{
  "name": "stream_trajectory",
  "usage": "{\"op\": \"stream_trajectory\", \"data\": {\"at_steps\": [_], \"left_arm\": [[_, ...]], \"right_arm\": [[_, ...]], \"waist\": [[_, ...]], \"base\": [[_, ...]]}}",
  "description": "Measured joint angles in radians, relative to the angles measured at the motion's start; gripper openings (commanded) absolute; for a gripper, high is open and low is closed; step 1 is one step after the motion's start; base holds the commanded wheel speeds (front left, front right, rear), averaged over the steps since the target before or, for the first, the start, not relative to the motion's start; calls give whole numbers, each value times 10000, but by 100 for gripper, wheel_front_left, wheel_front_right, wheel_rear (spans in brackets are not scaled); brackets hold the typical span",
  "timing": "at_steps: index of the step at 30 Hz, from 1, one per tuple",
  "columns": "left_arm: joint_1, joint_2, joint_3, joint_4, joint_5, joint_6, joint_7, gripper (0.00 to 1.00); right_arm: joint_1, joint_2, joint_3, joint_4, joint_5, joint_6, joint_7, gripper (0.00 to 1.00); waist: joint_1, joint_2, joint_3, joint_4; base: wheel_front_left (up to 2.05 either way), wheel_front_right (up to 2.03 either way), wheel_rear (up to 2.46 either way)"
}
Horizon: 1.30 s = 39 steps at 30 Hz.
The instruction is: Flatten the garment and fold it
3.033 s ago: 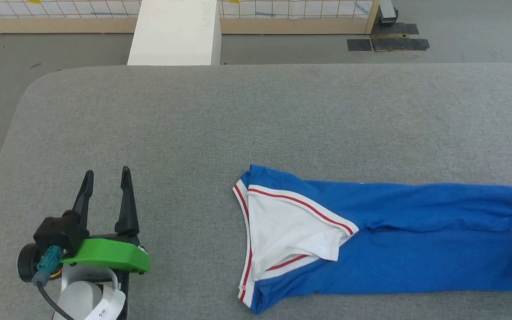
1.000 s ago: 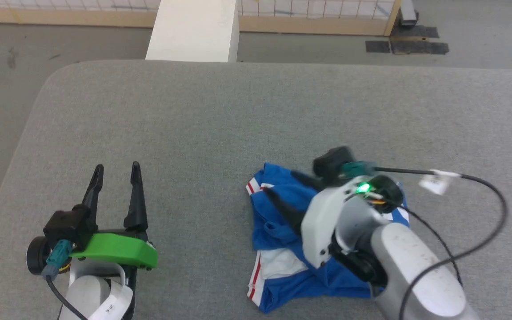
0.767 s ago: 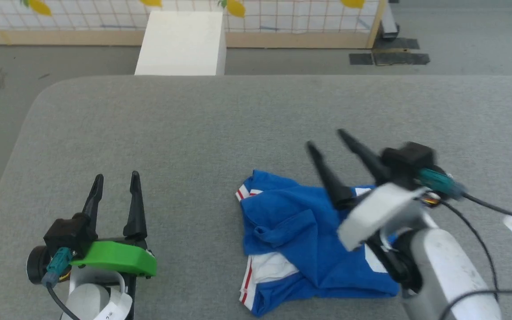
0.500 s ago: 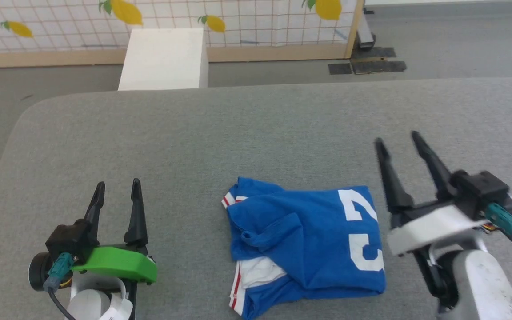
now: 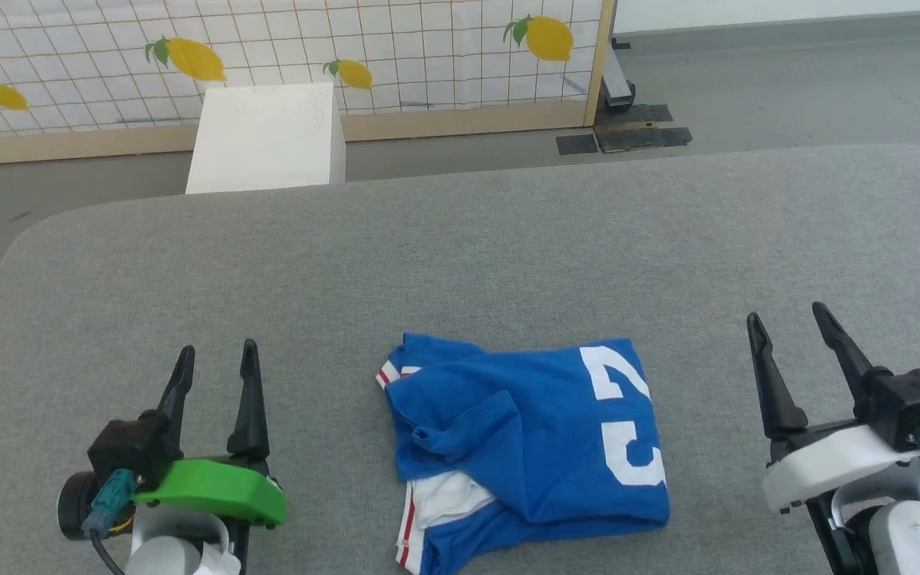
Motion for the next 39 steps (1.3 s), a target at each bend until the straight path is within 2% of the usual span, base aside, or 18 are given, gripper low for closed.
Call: {"op": "stream_trajectory", "data": {"at_steps": [6, 20, 22, 25, 29, 31, 35, 39], "left_arm": [[150, 0, -15, -2, -23, 0, 0, 100], [165, -2, -15, -2, -36, 0, 0, 100], [165, -2, -13, -4, -36, 0, 0, 100], [165, -8, -12, -10, -36, -2, 0, 100], [165, -10, -8, -13, -35, 0, 0, 100], [165, -10, -12, -13, -35, 0, 0, 100], [164, -12, -4, -17, -31, -2, 0, 100], [158, -13, -29, -27, -31, -2, 0, 100]], "right_arm": [[48, -224, 163, 151, 230, 0, -67, 100], [73, -161, 226, 119, 351, 0, -144, 100], [92, 56, 203, 150, 1141, 0, 36, 100], [103, 543, -19, 326, 3567, 0, 1103, 100], [100, 807, -786, 757, 6838, -2, 3716, 100], [61, 855, -1294, 1137, 7802, -2, 5005, 100], [-300, 953, -2374, 2389, 8669, -2, 7568, 100], [-1128, 966, -3219, 3664, 8705, -4, 9269, 100]], "waist": [[0, 0, -29, 6], [0, 0, 37, 37], [0, 0, 50, 37], [0, 0, 64, 47], [0, 0, 80, 68], [0, 0, 95, 100], [0, 0, 143, 176], [0, 0, 218, 291]], "base": [[0, 0, 0], [0, 0, 0], [0, 0, 0], [0, 0, 0], [0, 0, 0], [0, 0, 0], [0, 0, 0], [0, 0, 0]]}}
